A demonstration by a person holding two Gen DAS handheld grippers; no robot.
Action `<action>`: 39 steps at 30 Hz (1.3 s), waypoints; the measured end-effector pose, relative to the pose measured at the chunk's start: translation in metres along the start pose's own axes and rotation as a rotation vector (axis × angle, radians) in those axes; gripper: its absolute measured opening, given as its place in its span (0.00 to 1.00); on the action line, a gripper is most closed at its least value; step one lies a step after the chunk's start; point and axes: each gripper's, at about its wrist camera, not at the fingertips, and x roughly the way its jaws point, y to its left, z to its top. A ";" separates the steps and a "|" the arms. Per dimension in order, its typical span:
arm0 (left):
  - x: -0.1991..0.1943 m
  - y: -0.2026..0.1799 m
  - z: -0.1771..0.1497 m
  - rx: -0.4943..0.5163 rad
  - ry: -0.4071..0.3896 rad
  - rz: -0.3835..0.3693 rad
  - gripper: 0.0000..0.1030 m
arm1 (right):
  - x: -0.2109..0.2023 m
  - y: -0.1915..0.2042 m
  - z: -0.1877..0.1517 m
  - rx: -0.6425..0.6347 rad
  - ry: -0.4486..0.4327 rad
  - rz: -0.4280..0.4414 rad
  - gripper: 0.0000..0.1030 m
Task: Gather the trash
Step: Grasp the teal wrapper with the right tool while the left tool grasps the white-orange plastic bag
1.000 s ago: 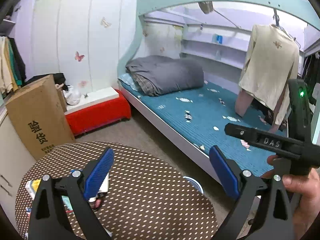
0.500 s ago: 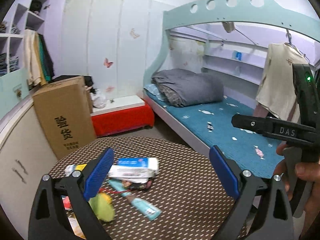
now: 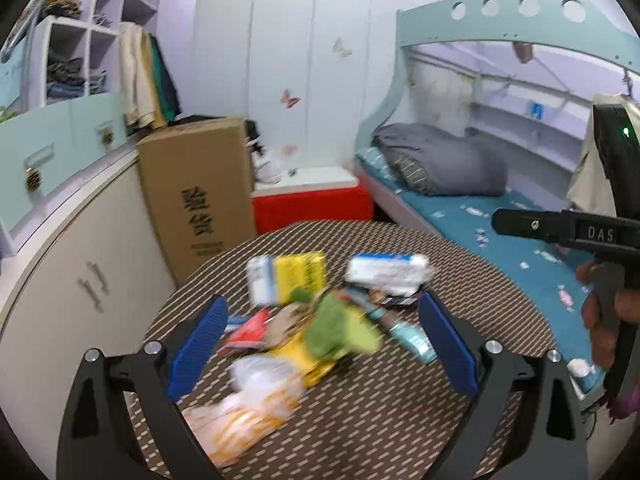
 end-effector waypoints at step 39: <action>0.070 0.035 -0.076 -0.008 0.334 -0.019 0.58 | 0.148 0.050 -0.066 -0.320 0.268 0.012 0.21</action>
